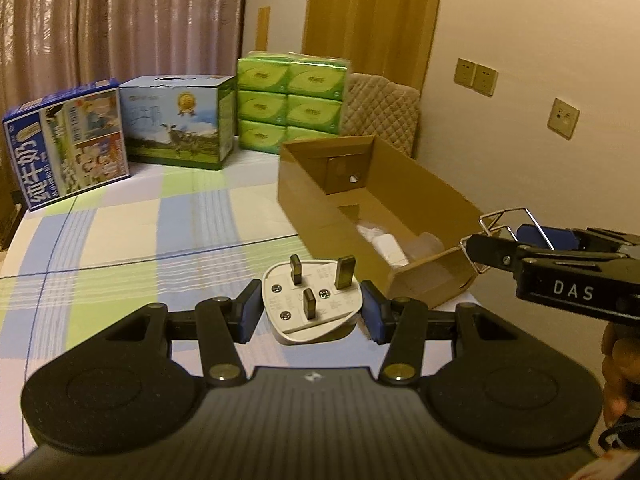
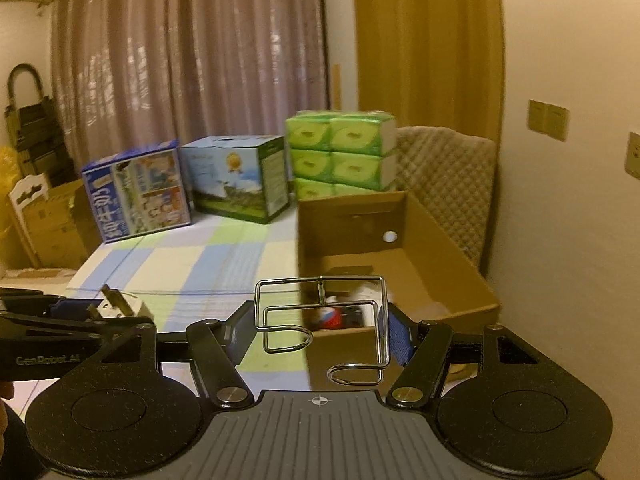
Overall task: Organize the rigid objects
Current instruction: 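Carry the plug and wire holder over the cardboard box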
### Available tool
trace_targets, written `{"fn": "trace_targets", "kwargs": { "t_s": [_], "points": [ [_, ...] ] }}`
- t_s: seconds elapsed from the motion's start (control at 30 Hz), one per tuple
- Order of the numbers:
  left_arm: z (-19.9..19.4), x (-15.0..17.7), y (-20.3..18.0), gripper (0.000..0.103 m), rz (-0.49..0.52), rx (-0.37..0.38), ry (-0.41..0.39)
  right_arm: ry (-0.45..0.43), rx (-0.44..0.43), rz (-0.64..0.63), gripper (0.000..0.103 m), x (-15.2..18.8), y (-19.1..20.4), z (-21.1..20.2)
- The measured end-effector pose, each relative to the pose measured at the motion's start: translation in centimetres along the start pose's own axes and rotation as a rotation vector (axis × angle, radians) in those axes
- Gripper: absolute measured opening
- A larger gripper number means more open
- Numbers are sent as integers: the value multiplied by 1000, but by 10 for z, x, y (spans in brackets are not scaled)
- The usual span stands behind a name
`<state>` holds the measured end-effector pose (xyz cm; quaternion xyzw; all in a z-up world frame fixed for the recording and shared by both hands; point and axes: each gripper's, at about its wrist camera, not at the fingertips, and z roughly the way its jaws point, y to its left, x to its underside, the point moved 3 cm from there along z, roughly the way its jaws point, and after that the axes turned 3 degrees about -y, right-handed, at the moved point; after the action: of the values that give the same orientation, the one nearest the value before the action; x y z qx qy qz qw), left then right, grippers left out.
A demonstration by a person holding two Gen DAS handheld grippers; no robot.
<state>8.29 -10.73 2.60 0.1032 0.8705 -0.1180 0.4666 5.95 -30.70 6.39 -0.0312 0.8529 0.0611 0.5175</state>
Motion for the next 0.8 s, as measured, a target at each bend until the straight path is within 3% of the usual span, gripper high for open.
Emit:
{"fn": "trace_targets", "kwargs": {
  "t_s": [0.37,0.8],
  "points": [
    [30,-18,-27,46,31,60,10,3,72,37,63,-10,-47,10],
    [75,-33,-55,46,55,103,36,28,88,55,63,-16,-88,41]
  ]
}}
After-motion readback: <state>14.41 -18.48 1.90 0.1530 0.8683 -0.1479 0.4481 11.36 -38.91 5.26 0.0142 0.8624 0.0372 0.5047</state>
